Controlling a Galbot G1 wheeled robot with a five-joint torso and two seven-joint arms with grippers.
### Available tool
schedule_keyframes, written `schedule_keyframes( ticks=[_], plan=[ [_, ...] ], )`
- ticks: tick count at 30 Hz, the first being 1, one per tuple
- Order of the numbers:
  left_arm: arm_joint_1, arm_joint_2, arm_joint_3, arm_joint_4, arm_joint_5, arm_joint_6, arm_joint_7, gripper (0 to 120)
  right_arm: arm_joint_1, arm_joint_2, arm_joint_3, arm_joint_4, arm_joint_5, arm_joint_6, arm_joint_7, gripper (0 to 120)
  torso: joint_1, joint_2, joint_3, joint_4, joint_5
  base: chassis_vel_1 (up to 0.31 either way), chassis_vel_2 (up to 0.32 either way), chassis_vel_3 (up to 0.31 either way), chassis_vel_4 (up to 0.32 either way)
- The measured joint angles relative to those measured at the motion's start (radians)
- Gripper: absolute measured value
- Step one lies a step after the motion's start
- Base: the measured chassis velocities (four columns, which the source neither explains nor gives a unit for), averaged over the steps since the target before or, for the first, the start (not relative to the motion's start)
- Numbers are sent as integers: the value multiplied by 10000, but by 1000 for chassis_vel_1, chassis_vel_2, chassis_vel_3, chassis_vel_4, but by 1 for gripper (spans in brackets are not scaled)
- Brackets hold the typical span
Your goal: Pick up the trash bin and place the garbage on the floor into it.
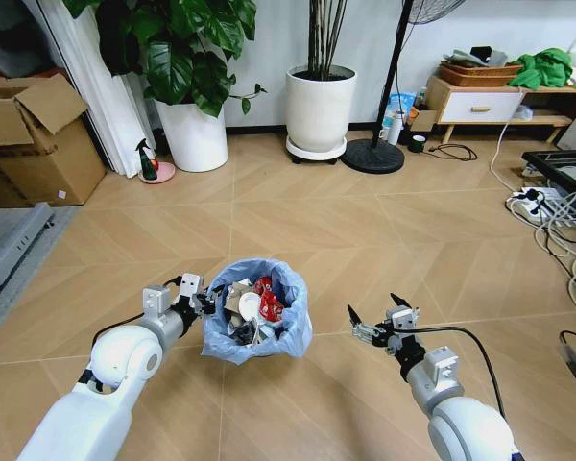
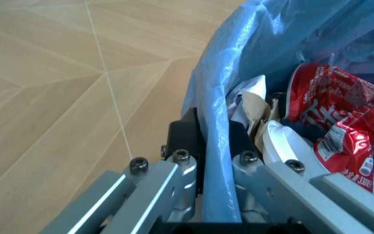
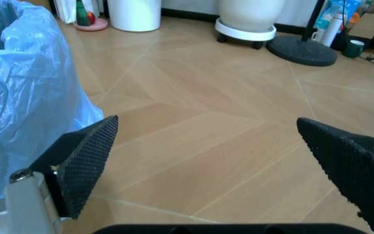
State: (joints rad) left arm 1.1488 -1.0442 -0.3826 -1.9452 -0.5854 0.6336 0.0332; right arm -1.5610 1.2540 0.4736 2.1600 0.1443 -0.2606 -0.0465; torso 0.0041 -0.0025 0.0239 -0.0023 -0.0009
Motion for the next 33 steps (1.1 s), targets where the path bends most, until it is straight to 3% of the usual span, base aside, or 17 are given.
schedule_keyframes(
  ticks=[33],
  plan=[
    [22,-85,-34,75,-3,8,-29,1,-34,-22,-47,-75,-15,6,-20,100,-1,0,0,0,-1,89,-93,-97,95]
  ],
)
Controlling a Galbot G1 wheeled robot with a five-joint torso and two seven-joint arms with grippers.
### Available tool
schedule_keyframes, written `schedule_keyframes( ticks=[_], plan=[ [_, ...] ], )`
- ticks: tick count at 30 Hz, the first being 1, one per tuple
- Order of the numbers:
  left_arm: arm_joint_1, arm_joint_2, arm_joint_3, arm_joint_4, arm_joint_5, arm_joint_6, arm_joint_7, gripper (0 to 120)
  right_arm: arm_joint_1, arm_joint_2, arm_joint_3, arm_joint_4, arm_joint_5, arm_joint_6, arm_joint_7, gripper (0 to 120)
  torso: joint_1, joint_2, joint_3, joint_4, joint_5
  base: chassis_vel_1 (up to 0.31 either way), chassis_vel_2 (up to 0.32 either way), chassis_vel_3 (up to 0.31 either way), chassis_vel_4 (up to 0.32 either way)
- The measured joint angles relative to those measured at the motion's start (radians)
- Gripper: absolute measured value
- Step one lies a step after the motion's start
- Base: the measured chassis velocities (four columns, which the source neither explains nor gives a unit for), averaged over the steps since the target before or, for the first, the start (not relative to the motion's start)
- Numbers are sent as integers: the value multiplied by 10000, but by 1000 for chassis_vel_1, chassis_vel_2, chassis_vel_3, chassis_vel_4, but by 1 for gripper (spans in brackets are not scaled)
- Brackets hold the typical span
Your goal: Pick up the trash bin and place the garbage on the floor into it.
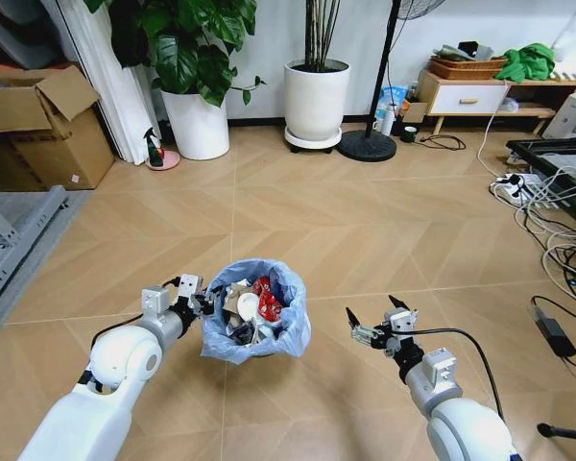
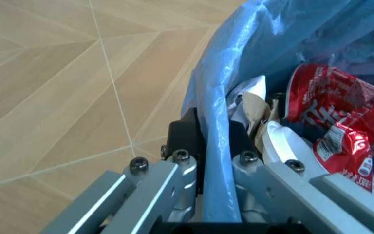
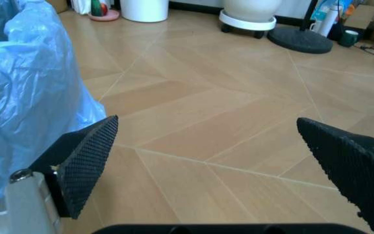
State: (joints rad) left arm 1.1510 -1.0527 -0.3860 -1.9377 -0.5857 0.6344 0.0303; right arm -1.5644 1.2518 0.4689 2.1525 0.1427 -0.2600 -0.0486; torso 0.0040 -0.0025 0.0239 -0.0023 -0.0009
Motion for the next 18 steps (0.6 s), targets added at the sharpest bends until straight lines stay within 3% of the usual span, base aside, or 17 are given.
schedule_keyframes(
  ticks=[11,18],
  plan=[
    [171,26,-106,33,-31,62,-199,1,-1,23,-28,-92,17,238,-5,100,-2,0,-2,0,3,96,-95,-99,87],
    [532,19,-627,317,-298,469,-1405,1,51,-13,0,-152,29,310,10,100,1,0,1,0,0,7,-2,-5,6]
  ],
)
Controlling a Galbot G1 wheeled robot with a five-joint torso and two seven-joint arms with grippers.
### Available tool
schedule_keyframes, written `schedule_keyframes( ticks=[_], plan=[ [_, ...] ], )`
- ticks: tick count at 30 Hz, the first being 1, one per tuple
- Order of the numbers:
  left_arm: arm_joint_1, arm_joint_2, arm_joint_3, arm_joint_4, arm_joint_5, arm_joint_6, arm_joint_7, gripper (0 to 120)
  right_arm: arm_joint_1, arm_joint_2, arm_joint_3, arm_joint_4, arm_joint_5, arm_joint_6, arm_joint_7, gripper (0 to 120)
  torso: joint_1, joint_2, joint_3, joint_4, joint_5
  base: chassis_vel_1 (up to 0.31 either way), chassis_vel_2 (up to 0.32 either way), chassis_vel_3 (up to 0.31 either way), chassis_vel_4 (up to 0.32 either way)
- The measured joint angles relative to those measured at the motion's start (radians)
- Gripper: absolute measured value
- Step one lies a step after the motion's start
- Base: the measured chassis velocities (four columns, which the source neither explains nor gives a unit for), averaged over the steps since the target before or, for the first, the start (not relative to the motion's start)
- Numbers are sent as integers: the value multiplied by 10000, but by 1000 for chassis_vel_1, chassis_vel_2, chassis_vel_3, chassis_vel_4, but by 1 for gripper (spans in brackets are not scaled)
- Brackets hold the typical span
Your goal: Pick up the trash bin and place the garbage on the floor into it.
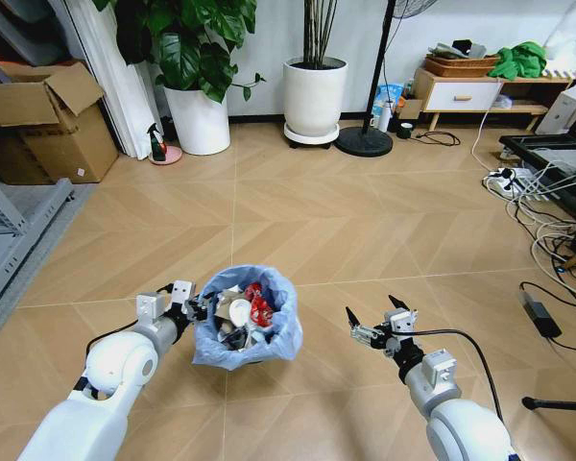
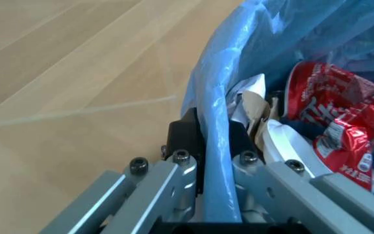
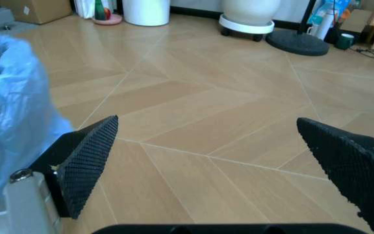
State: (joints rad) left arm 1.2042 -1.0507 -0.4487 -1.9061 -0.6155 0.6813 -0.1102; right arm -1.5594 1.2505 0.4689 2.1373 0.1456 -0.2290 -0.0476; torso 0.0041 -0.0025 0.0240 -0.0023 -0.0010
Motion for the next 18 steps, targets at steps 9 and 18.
schedule_keyframes(
  ticks=[9,18],
  plan=[
    [585,-16,-810,170,-578,504,-1330,1,77,-70,8,-71,12,44,14,100,0,0,-1,3,-1,0,0,0,0],
    [1075,-302,-1602,687,-733,533,-1583,1,122,-95,16,-113,49,67,29,100,0,0,-1,3,3,0,0,0,0]
  ],
)
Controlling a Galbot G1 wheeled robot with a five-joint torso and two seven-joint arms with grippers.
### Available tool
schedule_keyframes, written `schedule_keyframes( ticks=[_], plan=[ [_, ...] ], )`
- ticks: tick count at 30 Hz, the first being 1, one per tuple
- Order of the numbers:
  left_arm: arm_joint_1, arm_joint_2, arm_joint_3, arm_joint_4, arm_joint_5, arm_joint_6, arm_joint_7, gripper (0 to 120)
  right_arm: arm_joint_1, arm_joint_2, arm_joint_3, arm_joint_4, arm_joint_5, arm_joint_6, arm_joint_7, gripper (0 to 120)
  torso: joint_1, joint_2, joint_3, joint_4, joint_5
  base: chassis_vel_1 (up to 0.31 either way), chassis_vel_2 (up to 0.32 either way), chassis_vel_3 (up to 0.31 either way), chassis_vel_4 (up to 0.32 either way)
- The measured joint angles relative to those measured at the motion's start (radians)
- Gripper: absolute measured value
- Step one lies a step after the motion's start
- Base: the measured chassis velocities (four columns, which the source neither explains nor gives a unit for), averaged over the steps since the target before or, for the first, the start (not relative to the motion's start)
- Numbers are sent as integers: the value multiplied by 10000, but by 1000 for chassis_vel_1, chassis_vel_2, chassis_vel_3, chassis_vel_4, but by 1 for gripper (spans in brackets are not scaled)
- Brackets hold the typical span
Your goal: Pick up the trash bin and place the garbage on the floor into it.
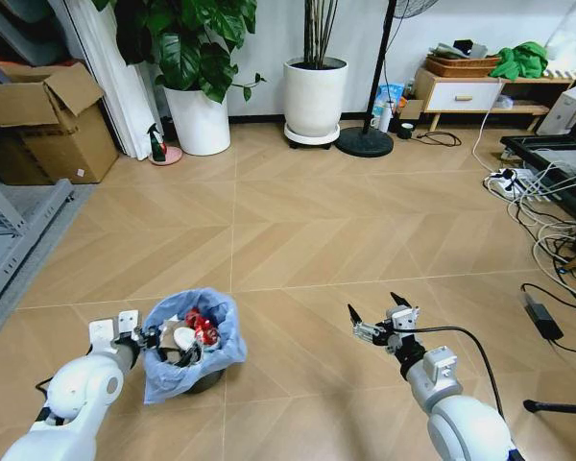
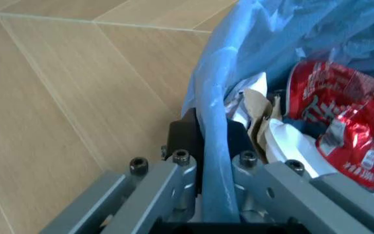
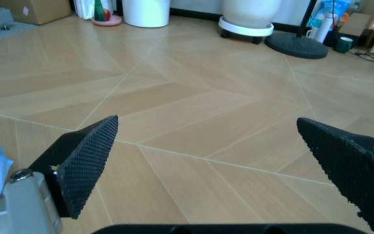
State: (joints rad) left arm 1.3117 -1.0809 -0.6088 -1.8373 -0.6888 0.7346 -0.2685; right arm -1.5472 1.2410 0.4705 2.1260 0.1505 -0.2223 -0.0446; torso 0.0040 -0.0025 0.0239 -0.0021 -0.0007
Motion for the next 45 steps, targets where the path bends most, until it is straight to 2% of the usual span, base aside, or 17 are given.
schedule_keyframes(
  ticks=[6,18,20,21,23,24,29,30,35,36,38,41,43,45],
  plan=[
    [-181,-140,10,290,47,-69,-12,1,-60,50,19,6,-4,5,1,100,0,0,0,-2,-2,0,0,0,0],
    [-207,-136,51,177,43,-29,-169,3,-25,25,73,12,12,29,0,100,0,0,0,-2,-2,0,0,0,0],
    [-192,-135,51,147,44,-7,-265,10,-16,12,88,-10,17,35,-4,100,0,0,0,-2,-1,0,0,0,0],
    [-192,-135,51,147,44,-7,-265,10,-16,12,88,-10,17,35,-4,100,0,0,0,-2,-1,0,0,0,0],
    [-187,-135,58,140,44,0,-321,22,-10,3,98,-30,19,45,-7,100,0,0,0,-2,-2,0,0,0,0],
    [-187,-135,58,140,44,0,-321,22,-10,3,98,-30,19,45,-7,100,0,0,0,-2,-2,0,0,0,0],
    [-187,-153,118,68,39,4,-400,45,35,3,106,-112,25,69,-12,100,0,0,0,-2,-1,0,0,0,0],
    [-187,-153,118,68,39,4,-400,45,35,3,106,-112,25,69,-12,100,0,0,0,-2,-1,0,0,0,0],
    [-260,-154,139,-1,-84,-16,-538,65,62,15,124,-133,59,71,-13,100,0,0,0,-2,-2,0,0,0,0],
    [-260,-154,139,-1,-84,-16,-538,65,62,15,124,-133,59,71,-13,100,0,0,0,-2,-2,0,0,0,0],
    [-329,-158,133,-36,-198,-53,-606,75,67,17,146,-133,97,71,-13,100,0,0,0,-2,-1,0,0,0,0],
    [-418,-232,104,-116,-244,-343,-618,90,98,21,212,-106,169,68,-4,100,0,0,0,-2,-1,0,0,0,0],
    [-424,-269,94,-159,-252,-496,-615,94,107,27,247,-76,212,48,17,100,0,0,0,-2,-1,0,0,0,0],
    [-387,-381,61,-332,-265,-1040,-549,99,110,61,363,69,377,-59,183,100,0,0,1,-2,-2,0,0,0,0]
  ],
)
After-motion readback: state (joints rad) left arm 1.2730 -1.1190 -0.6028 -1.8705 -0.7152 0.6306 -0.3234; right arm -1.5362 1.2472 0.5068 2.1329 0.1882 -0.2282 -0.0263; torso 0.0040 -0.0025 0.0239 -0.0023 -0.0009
